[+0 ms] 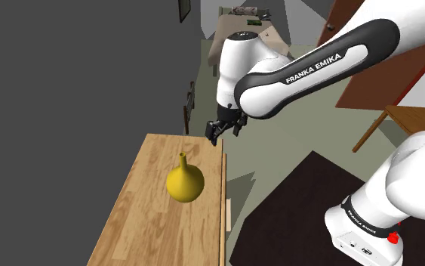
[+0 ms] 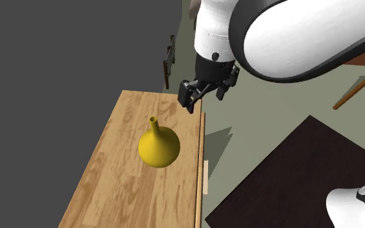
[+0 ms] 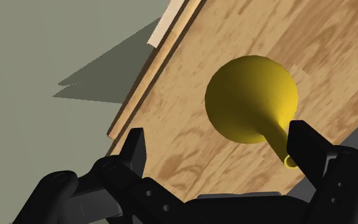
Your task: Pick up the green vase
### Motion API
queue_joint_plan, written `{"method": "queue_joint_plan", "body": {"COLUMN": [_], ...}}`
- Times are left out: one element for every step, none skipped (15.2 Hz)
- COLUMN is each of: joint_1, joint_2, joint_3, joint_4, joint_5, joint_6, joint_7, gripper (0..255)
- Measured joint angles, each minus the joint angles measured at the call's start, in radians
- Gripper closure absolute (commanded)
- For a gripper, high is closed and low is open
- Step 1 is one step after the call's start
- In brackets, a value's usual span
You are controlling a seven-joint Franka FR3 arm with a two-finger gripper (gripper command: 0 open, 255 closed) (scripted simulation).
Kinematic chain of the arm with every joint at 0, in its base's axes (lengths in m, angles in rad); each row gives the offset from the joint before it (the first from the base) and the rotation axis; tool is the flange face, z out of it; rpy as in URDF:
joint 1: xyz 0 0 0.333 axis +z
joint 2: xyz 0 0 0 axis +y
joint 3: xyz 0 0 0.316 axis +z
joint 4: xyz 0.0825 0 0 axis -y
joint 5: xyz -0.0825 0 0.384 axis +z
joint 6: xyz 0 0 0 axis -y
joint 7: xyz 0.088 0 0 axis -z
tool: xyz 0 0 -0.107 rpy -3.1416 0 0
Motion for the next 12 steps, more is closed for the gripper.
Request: {"method": "queue_joint_plan", "body": {"joint_1": [-0.003,-0.002,-0.001,0.003,0.009,0.016,0.026,0.035,0.048,0.063,0.078,0.097], "joint_2": [0.038,0.080,0.126,0.166,0.209,0.258,0.302,0.332,0.376,0.411,0.444,0.491], "joint_3": [0.009,0.019,0.027,0.033,0.036,0.033,0.029,0.023,0.014,0.006,-0.003,-0.017], "joint_4": [0.022,0.047,0.072,0.096,0.129,0.160,0.191,0.214,0.247,0.268,0.302,0.342], "joint_5": [-0.024,-0.052,-0.084,-0.116,-0.150,-0.189,-0.225,-0.252,-0.285,-0.314,-0.338,-0.369], "joint_6": [0.020,0.039,0.061,0.078,0.088,0.105,0.117,0.124,0.134,0.148,0.147,0.154], "joint_7": [0.028,0.063,0.100,0.138,0.176,0.214,0.249,0.276,0.308,0.339,0.365,0.395], "gripper": [0,0,0,0,0,0,0,0,0,0,0,0]}}
